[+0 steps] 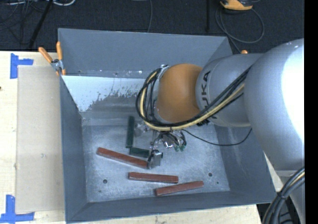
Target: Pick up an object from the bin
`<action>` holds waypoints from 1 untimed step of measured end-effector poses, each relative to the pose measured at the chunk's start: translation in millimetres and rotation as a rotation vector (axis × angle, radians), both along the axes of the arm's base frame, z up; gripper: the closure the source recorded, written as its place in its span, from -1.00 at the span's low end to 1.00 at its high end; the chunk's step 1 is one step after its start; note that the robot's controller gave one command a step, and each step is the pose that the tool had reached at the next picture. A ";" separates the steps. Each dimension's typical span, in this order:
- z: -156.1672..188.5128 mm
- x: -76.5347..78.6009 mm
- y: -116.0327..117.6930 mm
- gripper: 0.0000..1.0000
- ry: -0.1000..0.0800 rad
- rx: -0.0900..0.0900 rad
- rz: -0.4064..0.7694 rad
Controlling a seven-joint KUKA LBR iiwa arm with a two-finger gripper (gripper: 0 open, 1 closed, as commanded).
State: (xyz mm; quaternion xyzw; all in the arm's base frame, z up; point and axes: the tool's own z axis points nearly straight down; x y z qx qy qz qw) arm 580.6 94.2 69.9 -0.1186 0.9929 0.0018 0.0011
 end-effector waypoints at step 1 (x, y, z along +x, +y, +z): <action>0.4 -0.2 -4.0 1.00 0.000 -0.003 -0.003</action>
Offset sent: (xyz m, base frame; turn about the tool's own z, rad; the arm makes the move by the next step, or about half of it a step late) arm 0.0000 0.0000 0.0000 0.0000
